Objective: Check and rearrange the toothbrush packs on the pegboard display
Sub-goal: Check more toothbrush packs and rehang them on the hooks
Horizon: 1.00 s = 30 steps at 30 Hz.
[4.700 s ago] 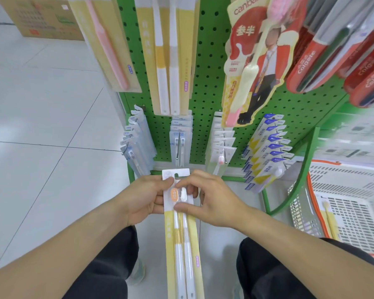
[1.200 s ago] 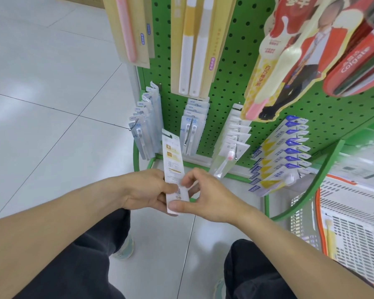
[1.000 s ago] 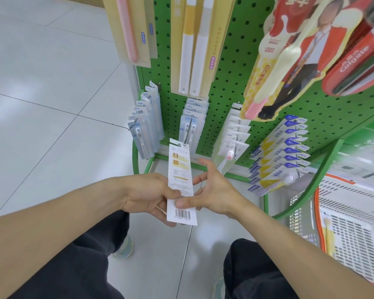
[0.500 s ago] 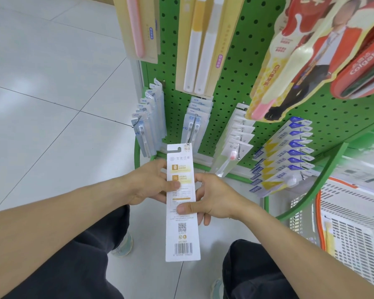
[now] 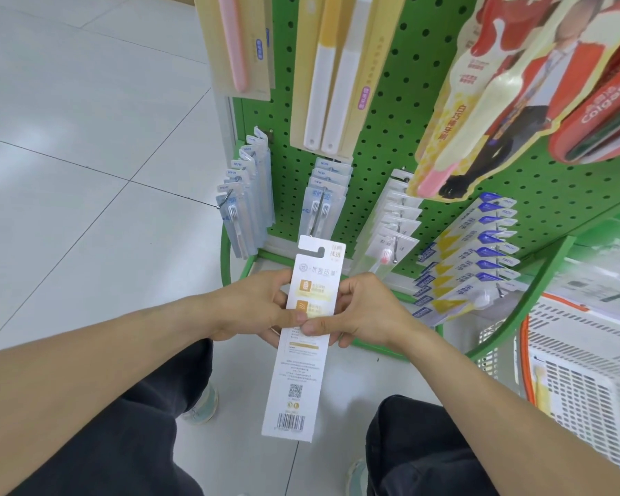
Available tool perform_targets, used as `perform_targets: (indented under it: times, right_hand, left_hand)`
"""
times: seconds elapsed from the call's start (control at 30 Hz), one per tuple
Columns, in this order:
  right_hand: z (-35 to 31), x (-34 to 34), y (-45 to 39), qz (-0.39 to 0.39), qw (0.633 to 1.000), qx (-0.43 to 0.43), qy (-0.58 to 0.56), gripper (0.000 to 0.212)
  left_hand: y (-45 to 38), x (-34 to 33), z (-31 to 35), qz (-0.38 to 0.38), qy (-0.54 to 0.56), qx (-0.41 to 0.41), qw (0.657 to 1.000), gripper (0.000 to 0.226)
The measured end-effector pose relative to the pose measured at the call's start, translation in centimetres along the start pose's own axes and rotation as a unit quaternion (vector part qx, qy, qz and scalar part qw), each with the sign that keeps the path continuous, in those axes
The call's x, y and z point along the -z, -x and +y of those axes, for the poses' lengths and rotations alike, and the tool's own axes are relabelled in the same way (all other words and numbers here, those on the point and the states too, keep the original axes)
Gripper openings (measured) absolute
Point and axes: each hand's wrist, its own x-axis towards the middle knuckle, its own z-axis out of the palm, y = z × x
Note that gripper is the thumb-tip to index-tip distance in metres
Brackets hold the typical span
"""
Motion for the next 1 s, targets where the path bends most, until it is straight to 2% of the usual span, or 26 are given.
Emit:
perform_targets:
  times: [0.1,0.2,0.4,0.63,0.7,0.77,0.87,0.93,1.0]
  right_hand:
    - [0.1,-0.2,-0.1,0.016,1.000,0.001,-0.012,0.040]
    - [0.3,-0.6,-0.3,0.059,0.996,0.017,-0.062,0.061]
    - [0.1,-0.3,-0.1,0.041,0.994,0.043,-0.087,0.032]
    - [-0.4,0.5,0.0,0.008,0.994,0.021,-0.109,0.019]
    - [-0.6,0.6,0.0,0.007,0.994,0.021,-0.107,0.030]
    - [-0.8,0.6,-0.1,0.014,0.994,0.008,-0.104,0.047]
    - [-0.9,0.3,-0.1,0.041,0.995,-0.005,-0.090,0.062]
    - [-1.0,0.1,-0.1,0.065,0.994,-0.006,-0.090,0.068]
    - [-1.1,0.0,0.0,0.088,0.991,0.001,-0.098,0.065]
  left_hand:
    - [0.0,0.1,0.1,0.001,0.004,0.000,1.000,0.045]
    - [0.2,0.2,0.1,-0.007,-0.018,0.015,1.000,0.035]
    - [0.1,0.1,0.3,0.036,-0.077,0.005,0.996,0.036]
    - [0.3,0.5,0.8,0.057,-0.133,-0.008,0.989,0.039]
    - [0.3,0.6,0.9,0.055,-0.136,-0.013,0.989,0.038]
    - [0.3,0.6,0.7,0.045,-0.139,-0.021,0.989,0.030]
    - [0.4,0.4,0.8,0.040,-0.147,-0.045,0.987,0.017]
    - [0.4,0.2,1.1,0.049,-0.167,-0.067,0.982,0.015]
    - [0.5,0.0,1.2,0.083,-0.207,-0.089,0.971,0.013]
